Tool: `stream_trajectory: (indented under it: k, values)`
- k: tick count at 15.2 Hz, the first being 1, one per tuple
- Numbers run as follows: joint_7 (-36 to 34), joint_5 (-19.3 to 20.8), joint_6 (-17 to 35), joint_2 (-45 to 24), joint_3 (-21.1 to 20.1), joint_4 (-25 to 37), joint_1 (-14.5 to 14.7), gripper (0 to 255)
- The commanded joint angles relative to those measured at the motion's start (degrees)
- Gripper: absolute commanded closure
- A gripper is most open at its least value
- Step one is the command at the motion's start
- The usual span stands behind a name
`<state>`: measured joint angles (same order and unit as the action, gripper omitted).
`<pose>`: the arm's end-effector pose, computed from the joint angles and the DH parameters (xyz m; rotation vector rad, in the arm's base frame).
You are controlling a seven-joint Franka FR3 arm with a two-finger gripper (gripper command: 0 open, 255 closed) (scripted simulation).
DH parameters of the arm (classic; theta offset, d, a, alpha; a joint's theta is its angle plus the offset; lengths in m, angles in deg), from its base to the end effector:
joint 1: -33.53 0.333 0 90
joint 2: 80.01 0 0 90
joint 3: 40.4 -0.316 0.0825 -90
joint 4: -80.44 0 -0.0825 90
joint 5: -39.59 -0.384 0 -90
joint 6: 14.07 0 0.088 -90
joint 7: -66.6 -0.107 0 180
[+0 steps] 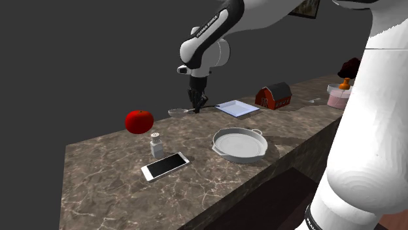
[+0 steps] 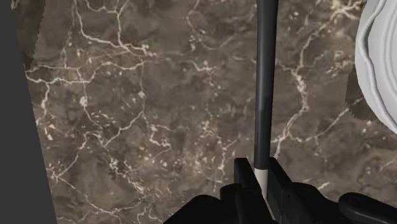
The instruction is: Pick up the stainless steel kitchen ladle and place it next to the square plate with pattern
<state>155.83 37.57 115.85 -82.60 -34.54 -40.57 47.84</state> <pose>0.5551 0.0838 0.4046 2.0539 2.3008 0.1537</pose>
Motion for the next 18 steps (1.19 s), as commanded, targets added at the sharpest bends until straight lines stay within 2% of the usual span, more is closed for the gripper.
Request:
stream_trajectory:
  k: [1, 7, 13, 18]
  values:
    - [2.5, -0.7, -1.1, -2.5, 1.0, 3.5, -1.2, 255]
    - [9.4, -3.3, -4.8, -12.0, 3.0, 16.3, -5.1, 255]
    - [14.7, -5.7, -10.3, -22.6, 3.9, 32.0, -9.5, 255]
    - [15.0, -6.1, -7.1, -23.8, 3.7, 29.9, -9.6, 255]
